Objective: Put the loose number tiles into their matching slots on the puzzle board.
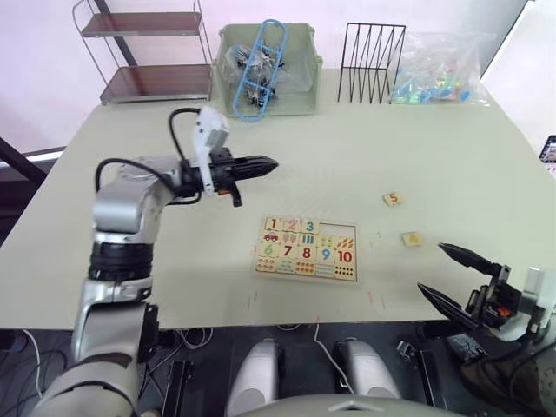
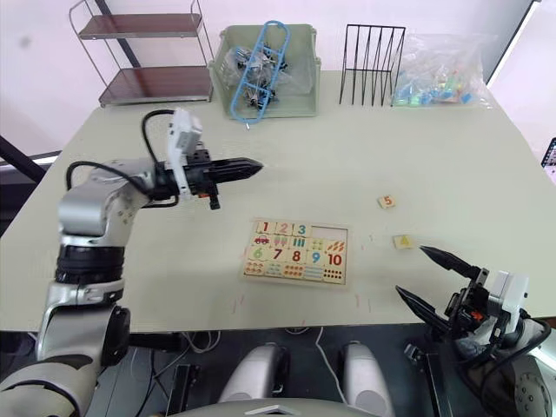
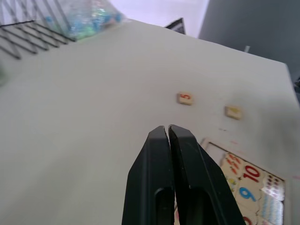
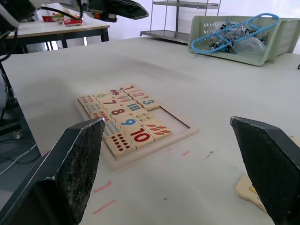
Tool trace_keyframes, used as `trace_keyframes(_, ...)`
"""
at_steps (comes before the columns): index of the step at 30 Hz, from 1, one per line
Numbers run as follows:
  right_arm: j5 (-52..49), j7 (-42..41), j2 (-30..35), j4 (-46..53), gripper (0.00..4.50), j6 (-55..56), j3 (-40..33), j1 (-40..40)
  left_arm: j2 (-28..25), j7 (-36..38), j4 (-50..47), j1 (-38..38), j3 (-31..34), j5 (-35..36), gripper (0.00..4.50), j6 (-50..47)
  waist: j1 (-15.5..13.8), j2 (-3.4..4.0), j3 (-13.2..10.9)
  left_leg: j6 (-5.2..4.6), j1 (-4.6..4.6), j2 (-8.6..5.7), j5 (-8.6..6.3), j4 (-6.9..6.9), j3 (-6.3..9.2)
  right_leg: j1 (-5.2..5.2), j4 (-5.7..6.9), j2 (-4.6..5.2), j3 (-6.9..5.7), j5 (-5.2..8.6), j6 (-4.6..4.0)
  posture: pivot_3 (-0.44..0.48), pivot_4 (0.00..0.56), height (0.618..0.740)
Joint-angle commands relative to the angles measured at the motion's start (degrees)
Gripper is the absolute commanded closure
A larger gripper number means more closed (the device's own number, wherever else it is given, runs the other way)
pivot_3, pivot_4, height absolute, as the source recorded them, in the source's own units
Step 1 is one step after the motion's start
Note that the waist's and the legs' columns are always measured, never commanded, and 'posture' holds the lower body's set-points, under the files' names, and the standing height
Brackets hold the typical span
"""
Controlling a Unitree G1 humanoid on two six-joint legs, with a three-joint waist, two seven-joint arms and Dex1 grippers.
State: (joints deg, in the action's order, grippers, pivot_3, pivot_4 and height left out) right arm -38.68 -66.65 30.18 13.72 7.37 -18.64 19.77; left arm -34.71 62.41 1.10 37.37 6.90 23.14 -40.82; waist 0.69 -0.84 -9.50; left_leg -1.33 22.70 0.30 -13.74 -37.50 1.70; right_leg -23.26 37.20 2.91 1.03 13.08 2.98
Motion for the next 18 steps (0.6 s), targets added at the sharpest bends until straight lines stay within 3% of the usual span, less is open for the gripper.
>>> trace_keyframes(1, -1.7, -1.2, 0.8, -0.6, 0.0, -0.6, -1.2, -0.9, -0.6, -3.4, -4.5, -3.7, 4.6, 2.5, 4.36, 1.9, -0.1, 0.0, 0.0, 0.0, 0.0, 0.01, 0.0, 0.0, -0.01, 0.0, 0.0, 0.01, 0.01, 0.0, 0.0, 0.0, 0.15, 0.74)
trace_keyframes(3, -1.8, -1.9, 1.0, -1.4, 0.0, -0.7, -1.3, -1.4, -0.6, -5.2, -6.0, -6.2, 6.0, 3.0, 4.36, 2.7, -0.1, 0.0, 0.0, 0.0, 0.0, 0.01, 0.0, 0.0, -0.01, 0.0, 0.0, 0.05, 0.01, 0.0, 0.0, 0.0, 0.15, 0.74)
trace_keyframes(5, -2.3, -1.3, 0.9, -2.1, 0.0, -1.6, -1.3, -2.9, -0.9, -6.9, -8.0, -11.0, 9.2, 4.0, 3.83, 3.3, -0.1, 0.0, 0.0, 0.0, 0.01, 0.0, 0.0, 0.0, -0.01, 0.0, -0.01, 0.08, -0.01, -0.01, 0.0, 0.0, 0.15, 0.74)
trace_keyframes(6, -2.4, -1.0, 0.8, -2.5, 0.0, -2.0, -1.1, -3.8, -1.1, -7.8, -9.0, -14.2, 10.9, 3.9, 3.49, 4.2, 0.0, 0.0, 0.0, 0.0, 0.0, 0.0, 0.0, 0.0, -0.03, 0.0, -0.01, 0.09, 0.02, -0.01, 0.0, 0.0, 0.15, 0.74)
trace_keyframes(8, -2.1, -1.3, 0.7, -3.9, 0.0, -2.1, -1.0, -5.0, -1.7, -9.5, -10.9, -20.1, 12.9, 2.7, 2.42, 6.8, 0.0, 0.0, 0.0, 0.0, -0.04, 0.01, 0.0, 0.03, -0.04, 0.0, 0.01, 0.11, 0.04, 0.0, -0.01, 0.0, 0.15, 0.74)
trace_keyframes(11, -1.4, -2.0, 0.7, -5.8, 0.0, -1.8, -1.2, -5.9, -1.3, -12.1, -14.3, -26.4, 15.5, 3.2, 1.69, 8.0, 0.0, 0.01, 0.0, 0.0, -0.1, 0.04, 0.0, 0.08, -0.12, 0.0, 0.0, 0.12, 0.14, 0.0, -0.02, 0.0, 0.15, 0.74)
trace_keyframes(14, -1.6, -1.7, 1.2, -7.5, 0.0, -2.6, -1.9, -7.1, -0.5, -14.4, -18.2, -33.1, 18.3, 4.6, 0.32, 8.7, -0.4, 0.0, 0.0, 0.01, -0.06, 0.03, 0.0, 0.07, -0.07, 0.01, -0.02, 0.2, 0.04, 0.0, -0.02, 0.0, 0.15, 0.74)
trace_keyframes(15, -1.7, -1.6, 1.5, -8.1, 0.0, -3.0, -2.2, -7.3, -0.2, -15.1, -19.6, -35.1, 19.3, 5.2, 0.12, 8.6, -0.5, 0.01, 0.0, 0.01, -0.07, 0.02, -0.01, 0.07, -0.12, 0.01, -0.04, 0.23, 0.09, 0.03, -0.07, 0.0, 0.15, 0.74)
trace_keyframes(18, -1.2, -2.3, 2.4, -10.3, 0.0, -3.1, -3.0, -7.8, 0.8, -16.7, -23.3, -41.7, 22.3, 6.3, 0.12, 9.1, -0.7, 0.02, 0.0, 0.01, -0.07, 0.01, -0.01, 0.07, -0.14, 0.03, -0.08, 0.28, 0.09, 0.07, -0.15, 0.0, 0.15, 0.74)
